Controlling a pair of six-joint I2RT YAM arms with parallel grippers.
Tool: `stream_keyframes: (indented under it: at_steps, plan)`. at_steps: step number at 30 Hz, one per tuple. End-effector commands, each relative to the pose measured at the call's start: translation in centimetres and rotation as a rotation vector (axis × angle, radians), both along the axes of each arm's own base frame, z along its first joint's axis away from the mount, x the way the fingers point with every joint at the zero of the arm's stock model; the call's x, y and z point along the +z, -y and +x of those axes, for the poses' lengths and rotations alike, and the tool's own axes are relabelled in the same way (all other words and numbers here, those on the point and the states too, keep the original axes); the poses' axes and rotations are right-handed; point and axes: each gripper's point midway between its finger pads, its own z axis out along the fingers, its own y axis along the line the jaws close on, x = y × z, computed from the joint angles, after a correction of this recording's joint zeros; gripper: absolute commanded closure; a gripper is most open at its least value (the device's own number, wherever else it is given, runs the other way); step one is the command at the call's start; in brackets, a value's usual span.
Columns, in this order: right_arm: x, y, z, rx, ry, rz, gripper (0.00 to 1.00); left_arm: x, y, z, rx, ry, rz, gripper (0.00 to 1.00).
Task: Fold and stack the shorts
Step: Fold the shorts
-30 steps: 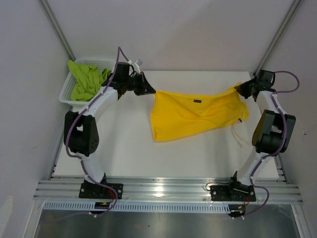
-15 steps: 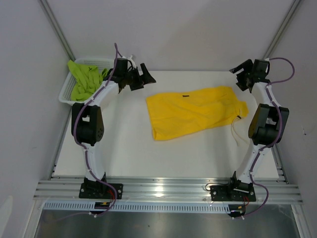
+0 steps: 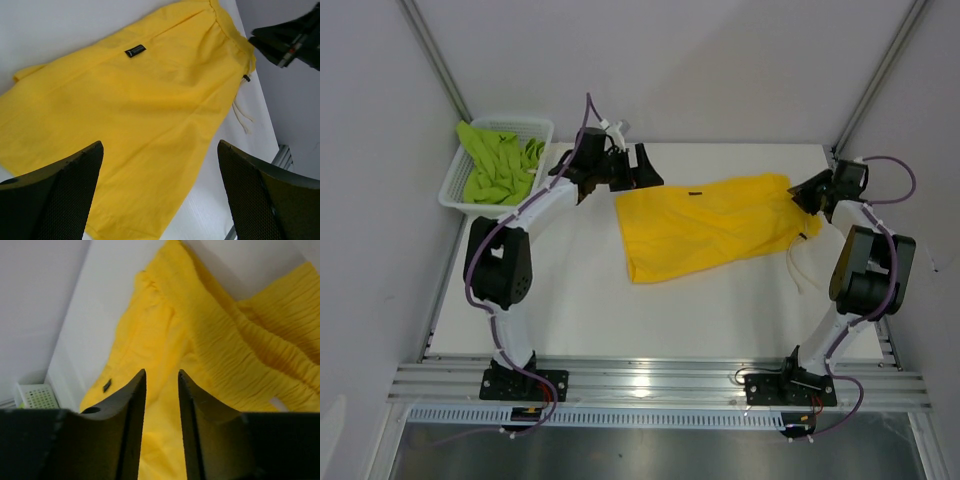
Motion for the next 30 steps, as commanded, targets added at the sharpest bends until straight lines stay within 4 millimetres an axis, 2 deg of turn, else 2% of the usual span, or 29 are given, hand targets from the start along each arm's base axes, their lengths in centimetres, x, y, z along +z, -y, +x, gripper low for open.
stream_keyframes:
  at_steps: [1,2,4,6,7,11,12,15,19,23,24,26,28,29,30]
  plan:
    - [-3.6,-0.5,0.6,0.029,-0.033,0.059,0.69,-0.1,2.2,0.5,-0.072,0.058,-0.040,0.04]
    - [-4.5,-0.1,0.4,0.001,-0.054,0.056,0.74,-1.0,2.6,0.6,-0.083,0.046,-0.043,0.04]
    - [-6.6,0.3,-0.6,-0.043,-0.082,0.064,0.77,-1.7,3.0,0.7,-0.084,0.025,-0.049,0.04]
    - [-7.7,0.8,-1.1,-0.076,-0.080,0.055,0.81,-2.8,3.5,0.6,-0.096,0.011,-0.050,0.04]
    - [-9.3,0.7,-2.0,-0.085,-0.114,0.047,0.82,-3.3,3.5,0.4,-0.096,0.001,-0.047,0.04]
    - [-12.8,0.0,-3.0,-0.083,-0.198,0.045,0.83,-5.0,3.9,-0.3,-0.109,-0.034,-0.042,0.05]
    - [-13.0,-0.2,-2.9,-0.077,-0.196,0.056,0.84,-5.0,4.1,-0.5,-0.115,-0.033,-0.043,0.05]
    - [-12.3,-0.3,-2.9,-0.078,-0.191,0.042,0.84,-5.0,4.2,-1.2,-0.121,-0.034,-0.037,0.04]
    - [-10.8,-0.7,-3.2,-0.068,-0.186,-0.027,0.84,-3.5,3.8,-2.1,-0.119,-0.011,-0.036,0.04]
    - [-10.3,-2.9,-4.4,-0.018,-0.201,-0.057,0.83,-2.0,3.5,-3.1,-0.118,0.003,-0.025,0.04]
    - [-10.2,-3.4,-5.2,-0.007,-0.198,-0.056,0.83,-1.6,3.5,-3.4,-0.123,0.009,-0.022,0.04]
    - [-9.6,-3.7,-6.0,0.000,-0.186,-0.068,0.78,-0.4,3.6,-4.4,-0.134,0.031,-0.004,0.04]
    - [-7.8,-3.4,-6.7,0.006,-0.154,-0.103,0.73,0.2,3.6,-5.1,-0.135,0.045,0.019,0.04]
    - [-7.6,-3.3,-7.5,0.016,-0.177,-0.113,0.70,0.3,3.8,-5.8,-0.148,0.044,0.036,0.04]
    - [-6.8,-3.0,-7.7,0.025,-0.168,-0.121,0.68,1.3,3.8,-6.2,-0.146,0.063,0.037,0.03]
